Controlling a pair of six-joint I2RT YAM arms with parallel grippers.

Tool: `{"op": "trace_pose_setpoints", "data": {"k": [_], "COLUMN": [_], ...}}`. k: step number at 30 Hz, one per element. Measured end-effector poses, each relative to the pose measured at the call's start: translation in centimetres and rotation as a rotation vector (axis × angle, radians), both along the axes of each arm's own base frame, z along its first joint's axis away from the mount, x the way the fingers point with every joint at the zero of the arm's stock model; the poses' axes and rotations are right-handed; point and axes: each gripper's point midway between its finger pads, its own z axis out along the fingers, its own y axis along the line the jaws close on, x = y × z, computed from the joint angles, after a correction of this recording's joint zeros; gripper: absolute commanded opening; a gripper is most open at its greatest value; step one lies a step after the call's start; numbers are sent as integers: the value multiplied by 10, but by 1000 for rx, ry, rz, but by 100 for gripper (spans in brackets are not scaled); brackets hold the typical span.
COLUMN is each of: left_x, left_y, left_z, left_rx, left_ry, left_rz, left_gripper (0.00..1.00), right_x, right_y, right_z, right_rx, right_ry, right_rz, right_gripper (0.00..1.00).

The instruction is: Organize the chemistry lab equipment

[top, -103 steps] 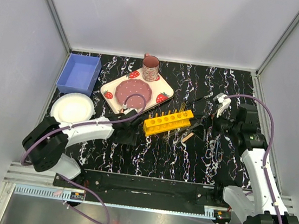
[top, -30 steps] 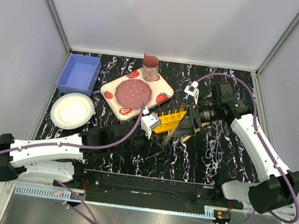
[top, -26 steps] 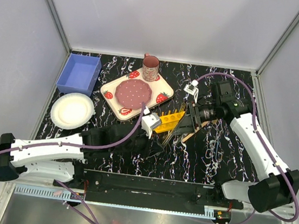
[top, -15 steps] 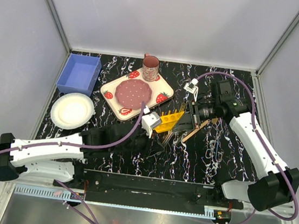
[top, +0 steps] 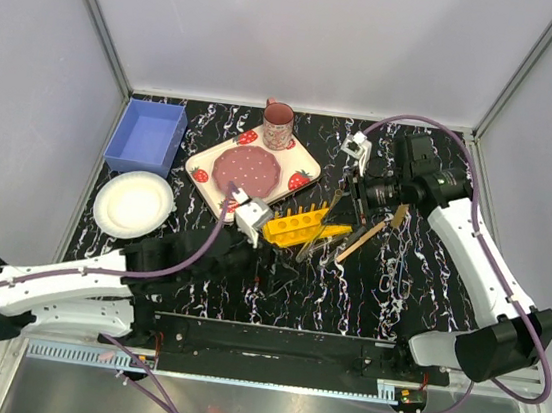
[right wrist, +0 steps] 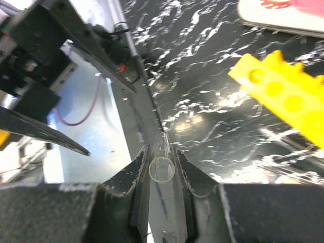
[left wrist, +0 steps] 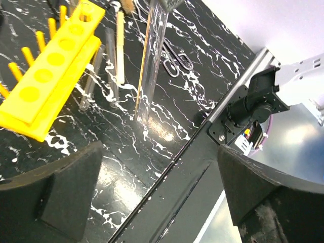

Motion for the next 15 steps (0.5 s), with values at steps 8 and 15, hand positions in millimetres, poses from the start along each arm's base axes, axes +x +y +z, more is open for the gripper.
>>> {"op": "trace_pose_setpoints", "data": {"k": [8,15], "left_x": [8,7], "left_y": [60,95], "left_z": [1,-34], "left_rx": [-30,-4], "left_ry": [-8,51], "left_rz": [164,266], "left_gripper": [99,99], "right_x": [51,94], "right_y": [-17,-28], "right_z": [1,-20], "right_rx": [-167,-296], "right_ry": [-252,-337], "right_rz": [-126,-207], "right_gripper": [19,19]}}
